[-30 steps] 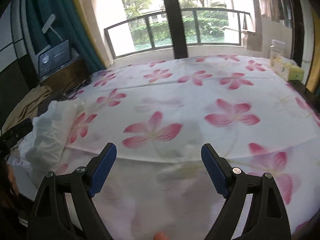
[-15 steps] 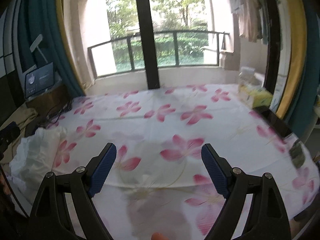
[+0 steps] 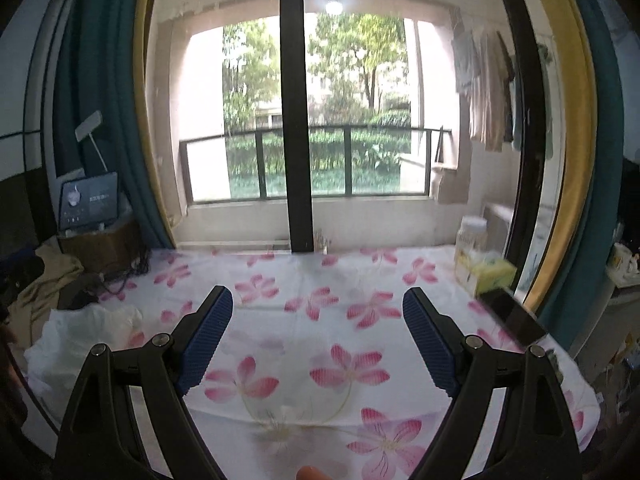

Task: Fold large clothes

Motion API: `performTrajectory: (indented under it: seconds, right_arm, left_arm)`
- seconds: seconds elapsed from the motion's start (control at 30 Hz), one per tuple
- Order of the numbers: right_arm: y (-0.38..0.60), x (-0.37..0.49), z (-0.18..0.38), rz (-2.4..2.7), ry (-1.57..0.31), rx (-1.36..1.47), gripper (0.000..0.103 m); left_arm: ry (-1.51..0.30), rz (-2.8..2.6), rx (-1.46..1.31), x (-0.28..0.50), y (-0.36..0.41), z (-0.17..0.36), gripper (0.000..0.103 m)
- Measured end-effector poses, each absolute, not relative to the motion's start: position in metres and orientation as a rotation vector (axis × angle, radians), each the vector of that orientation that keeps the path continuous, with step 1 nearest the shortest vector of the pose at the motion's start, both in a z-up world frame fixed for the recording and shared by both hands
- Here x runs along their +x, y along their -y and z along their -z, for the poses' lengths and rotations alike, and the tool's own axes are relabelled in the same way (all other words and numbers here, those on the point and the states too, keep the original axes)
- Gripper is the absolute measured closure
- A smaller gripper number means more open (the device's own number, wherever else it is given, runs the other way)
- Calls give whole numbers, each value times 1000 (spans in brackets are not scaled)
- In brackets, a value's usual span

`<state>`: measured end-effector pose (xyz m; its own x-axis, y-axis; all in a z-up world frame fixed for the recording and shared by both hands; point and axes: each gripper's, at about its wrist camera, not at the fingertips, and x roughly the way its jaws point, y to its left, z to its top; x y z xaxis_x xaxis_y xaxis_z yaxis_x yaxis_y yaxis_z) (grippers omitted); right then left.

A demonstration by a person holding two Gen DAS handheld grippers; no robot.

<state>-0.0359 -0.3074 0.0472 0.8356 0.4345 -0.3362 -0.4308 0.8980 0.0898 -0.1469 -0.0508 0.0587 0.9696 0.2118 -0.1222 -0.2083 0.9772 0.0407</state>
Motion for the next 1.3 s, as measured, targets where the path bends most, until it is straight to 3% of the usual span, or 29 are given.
performTrajectory:
  seconds: [0.37,0.47,0.6,0.87,1.3]
  right_arm:
    - [308,-68,-95,-464,-196,53,15]
    - [301,-77,-102,-469,-165,37,14]
    - [297,-88,-111,-463,-128,48,4]
    - [280,-103,-126,-452,-108,40,4]
    - [254,-97,-104,-490,-196,-7,4]
  left_arm:
    - [55,-314,35,-191,49,-92,14]
    - [44,-285,-3,-195,41,-97,14]
    - [32,-262,-38,-201,29,-102,14]
    - [33,-277,-52,-216,13,-103,14]
    - [-56,-274,-103,-210,-8,-88,14]
